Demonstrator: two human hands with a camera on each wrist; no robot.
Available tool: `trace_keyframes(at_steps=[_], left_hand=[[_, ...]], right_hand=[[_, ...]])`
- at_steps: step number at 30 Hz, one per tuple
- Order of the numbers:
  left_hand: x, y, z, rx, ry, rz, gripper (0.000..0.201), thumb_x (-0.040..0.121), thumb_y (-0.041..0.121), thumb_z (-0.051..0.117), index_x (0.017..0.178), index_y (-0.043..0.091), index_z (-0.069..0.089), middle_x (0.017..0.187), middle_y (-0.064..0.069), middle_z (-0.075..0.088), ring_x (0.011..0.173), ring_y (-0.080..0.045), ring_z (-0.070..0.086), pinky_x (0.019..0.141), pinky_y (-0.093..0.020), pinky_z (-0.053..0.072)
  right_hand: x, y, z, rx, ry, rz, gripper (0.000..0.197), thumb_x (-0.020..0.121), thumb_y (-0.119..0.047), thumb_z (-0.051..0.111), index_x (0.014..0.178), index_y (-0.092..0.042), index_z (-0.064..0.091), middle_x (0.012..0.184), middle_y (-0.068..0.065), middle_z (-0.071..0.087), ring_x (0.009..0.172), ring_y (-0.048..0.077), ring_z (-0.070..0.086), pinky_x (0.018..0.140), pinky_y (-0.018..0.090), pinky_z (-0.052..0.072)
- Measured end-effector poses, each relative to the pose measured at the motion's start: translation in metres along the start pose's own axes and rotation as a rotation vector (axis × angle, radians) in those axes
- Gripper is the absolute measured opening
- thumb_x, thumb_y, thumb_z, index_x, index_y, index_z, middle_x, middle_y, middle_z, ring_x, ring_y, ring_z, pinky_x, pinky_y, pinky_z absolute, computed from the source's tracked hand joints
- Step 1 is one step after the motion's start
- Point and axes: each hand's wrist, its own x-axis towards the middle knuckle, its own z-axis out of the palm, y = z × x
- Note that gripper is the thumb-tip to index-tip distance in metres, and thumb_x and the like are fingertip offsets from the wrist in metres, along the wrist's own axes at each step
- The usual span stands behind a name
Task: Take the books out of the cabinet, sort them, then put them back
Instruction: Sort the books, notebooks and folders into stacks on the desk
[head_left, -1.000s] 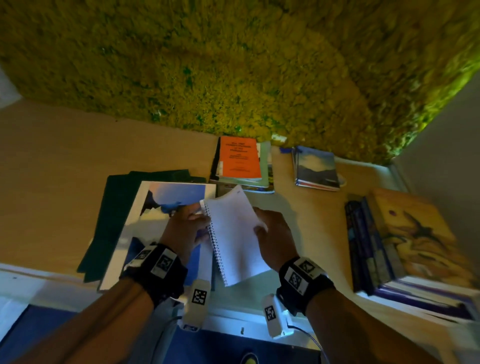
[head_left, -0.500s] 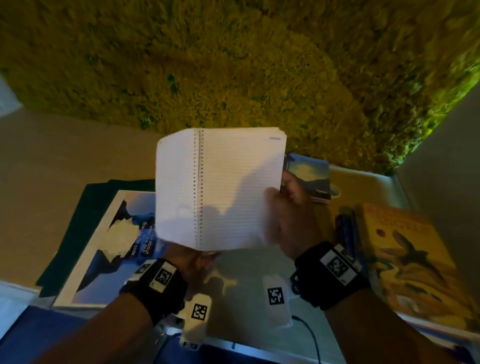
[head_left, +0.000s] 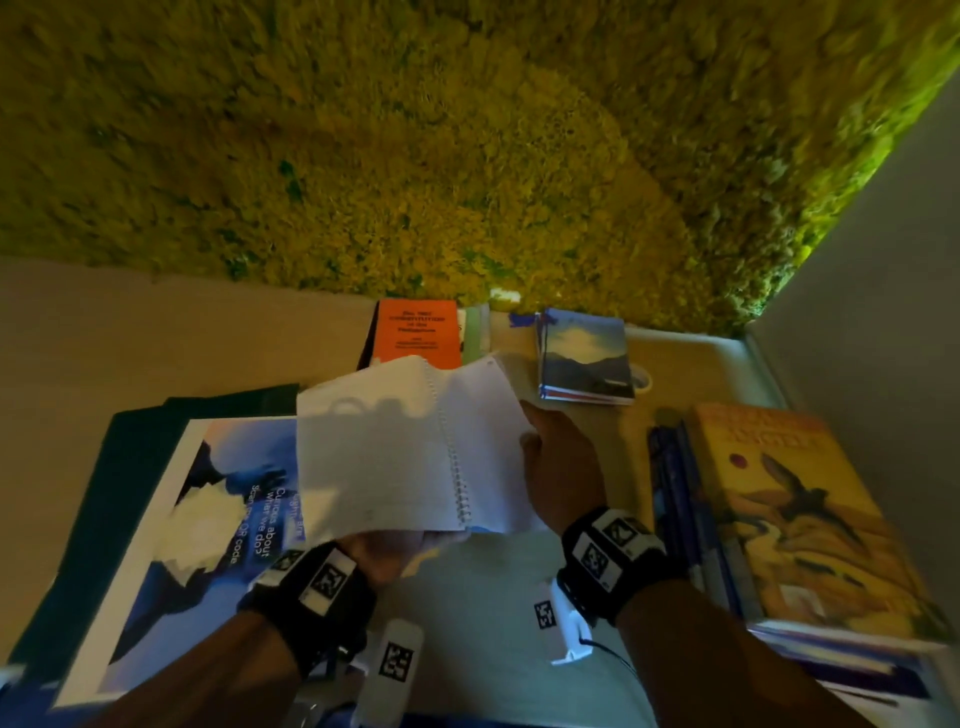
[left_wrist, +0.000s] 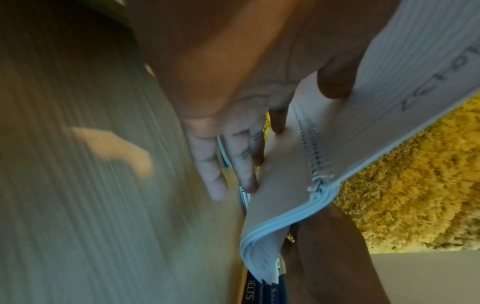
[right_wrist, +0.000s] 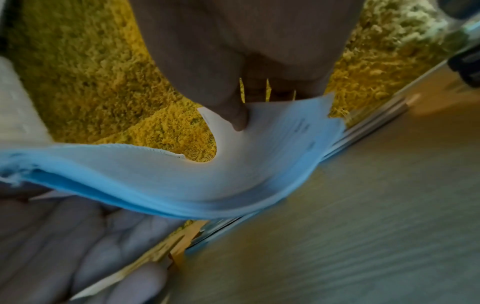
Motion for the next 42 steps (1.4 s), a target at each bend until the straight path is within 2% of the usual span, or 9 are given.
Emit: trace_keyframes(at_steps=[4, 5, 6, 9, 15, 24, 30, 36, 42], left_hand=[[0.037, -0.018, -0.024, 0.14, -0.376, 0.074, 0.039, 0.107, 0.015, 0.037, 0.112, 0.031, 0.072, 0.084, 0.009, 0.074, 0.114, -0.019, 0.065, 0.112, -0.046, 0.042], [0.052, -0.024, -0.035, -0.029, -0.479, 0.105, 0.03, 0.102, 0.029, 0.051, 0.13, 0.027, 0.063, 0.15, -0.003, 0.042, 0.128, -0.028, 0.056, 0.111, -0.053, 0.042], [0.055, -0.024, -0.038, -0.058, -0.402, 0.139, 0.061, 0.085, 0.048, 0.071, 0.136, 0.019, 0.054, 0.154, -0.017, -0.019, 0.127, -0.039, 0.052, 0.098, -0.059, 0.051], [0.051, -0.017, -0.028, 0.026, -0.291, 0.055, 0.118, 0.007, 0.063, 0.091, 0.109, 0.02, 0.05, 0.112, -0.002, 0.066, 0.09, -0.029, 0.068, 0.058, -0.044, 0.063], [0.064, -0.017, -0.042, 0.081, -0.119, -0.121, 0.026, 0.105, 0.023, 0.041, 0.128, 0.014, 0.048, 0.126, -0.011, 0.062, 0.114, -0.037, 0.062, 0.066, -0.041, 0.063], [0.068, -0.035, -0.021, 0.603, -0.203, -0.401, 0.039, 0.105, 0.043, 0.037, 0.123, 0.021, 0.063, 0.123, -0.009, 0.07, 0.109, -0.029, 0.066, 0.09, -0.044, 0.052], [0.103, 0.005, -0.03, 0.45, 0.033, -0.055, 0.066, 0.093, 0.072, 0.038, 0.138, 0.025, 0.049, 0.151, 0.002, 0.045, 0.138, -0.016, 0.042, 0.112, -0.028, 0.038], [0.079, 0.023, 0.009, 0.563, -0.242, 0.136, 0.052, 0.09, 0.015, 0.07, 0.135, 0.032, 0.051, 0.104, -0.011, 0.075, 0.08, -0.013, 0.075, 0.063, -0.027, 0.058], [0.081, 0.02, 0.009, 0.624, -0.187, 0.2, 0.057, 0.095, -0.007, 0.052, 0.133, 0.036, 0.049, 0.108, 0.006, 0.071, 0.081, 0.0, 0.073, 0.073, -0.029, 0.054]], right_hand=[[0.006, 0.002, 0.002, -0.031, -0.024, -0.022, 0.046, 0.105, -0.024, 0.051, 0.151, -0.026, 0.048, 0.137, 0.009, 0.066, 0.123, 0.029, 0.063, 0.108, 0.039, 0.048], [0.007, 0.001, 0.001, -0.038, -0.017, -0.037, 0.047, 0.105, -0.023, 0.051, 0.151, -0.026, 0.048, 0.134, 0.01, 0.068, 0.12, 0.029, 0.065, 0.105, 0.04, 0.051], [0.009, 0.0, 0.001, -0.046, -0.006, -0.035, 0.047, 0.105, -0.023, 0.051, 0.151, -0.027, 0.048, 0.132, 0.01, 0.07, 0.118, 0.03, 0.066, 0.102, 0.039, 0.052], [0.011, -0.003, -0.007, -0.028, -0.008, -0.054, 0.045, 0.105, -0.02, 0.051, 0.15, -0.027, 0.051, 0.133, 0.011, 0.069, 0.119, 0.03, 0.065, 0.101, 0.037, 0.049], [0.022, -0.013, -0.027, 0.268, 0.034, 0.08, 0.032, 0.102, -0.008, 0.046, 0.132, -0.015, 0.057, 0.118, 0.015, 0.068, 0.106, 0.035, 0.063, 0.084, 0.039, 0.05], [0.045, -0.032, -0.068, 1.373, 0.002, 0.353, 0.03, 0.094, 0.006, 0.05, 0.117, -0.013, 0.054, 0.101, 0.012, 0.07, 0.088, 0.025, 0.065, 0.074, 0.036, 0.05], [0.039, 0.007, -0.058, 1.102, 0.013, 0.382, 0.026, 0.079, 0.0, 0.057, 0.1, -0.015, 0.06, 0.102, 0.01, 0.067, 0.098, 0.032, 0.063, 0.08, 0.045, 0.051], [0.021, 0.018, -0.028, 1.197, -0.126, 0.466, 0.048, 0.077, -0.001, 0.051, 0.124, -0.008, 0.062, 0.117, 0.029, 0.067, 0.101, 0.043, 0.067, 0.084, 0.059, 0.058], [0.015, 0.02, -0.015, 1.231, -0.182, 0.593, 0.04, 0.101, -0.045, 0.053, 0.112, -0.01, 0.07, 0.108, 0.012, 0.073, 0.098, 0.033, 0.066, 0.081, 0.042, 0.053]])
